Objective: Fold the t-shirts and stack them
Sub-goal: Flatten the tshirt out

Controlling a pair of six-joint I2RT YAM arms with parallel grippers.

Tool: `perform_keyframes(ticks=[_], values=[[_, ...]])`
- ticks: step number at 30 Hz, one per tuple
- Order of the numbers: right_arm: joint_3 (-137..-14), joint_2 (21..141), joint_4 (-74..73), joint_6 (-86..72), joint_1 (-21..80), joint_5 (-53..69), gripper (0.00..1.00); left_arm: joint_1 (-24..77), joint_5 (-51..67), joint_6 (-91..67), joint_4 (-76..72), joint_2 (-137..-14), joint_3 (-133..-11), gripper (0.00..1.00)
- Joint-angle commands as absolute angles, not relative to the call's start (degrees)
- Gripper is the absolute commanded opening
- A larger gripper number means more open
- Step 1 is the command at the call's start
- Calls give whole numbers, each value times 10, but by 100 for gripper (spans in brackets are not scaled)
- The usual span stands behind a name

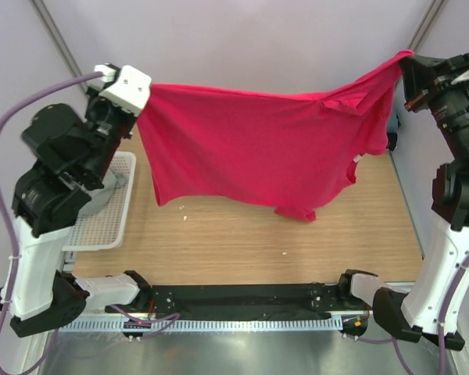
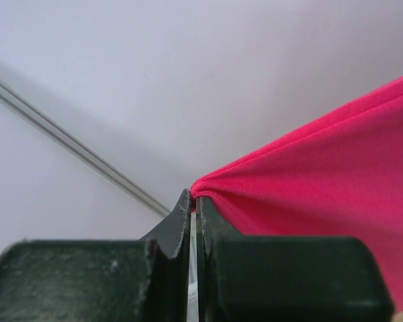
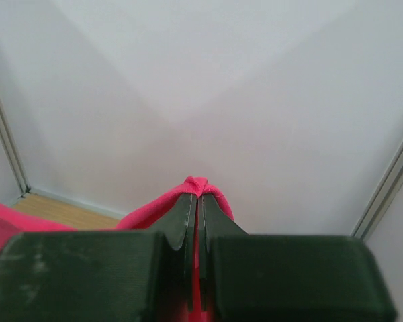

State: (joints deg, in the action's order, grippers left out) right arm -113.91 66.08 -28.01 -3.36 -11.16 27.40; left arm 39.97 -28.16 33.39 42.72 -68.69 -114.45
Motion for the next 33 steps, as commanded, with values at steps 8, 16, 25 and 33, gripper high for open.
perform_keyframes(ticks=[8, 16, 25, 33], values=[[-1227, 592, -260, -34, -127, 265, 1, 383, -239, 299, 420, -646, -1234, 0], [-1196, 608, -256, -39, -131, 262, 1, 382, -242, 307, 424, -647, -1204, 0], [-1078, 658, -233, -30, -131, 267, 1, 381, -293, 354, 340, -650, -1008, 0], [-833, 702, -198, -3, -129, 312, 1, 367, -246, 313, 279, -708, -709, 0]])
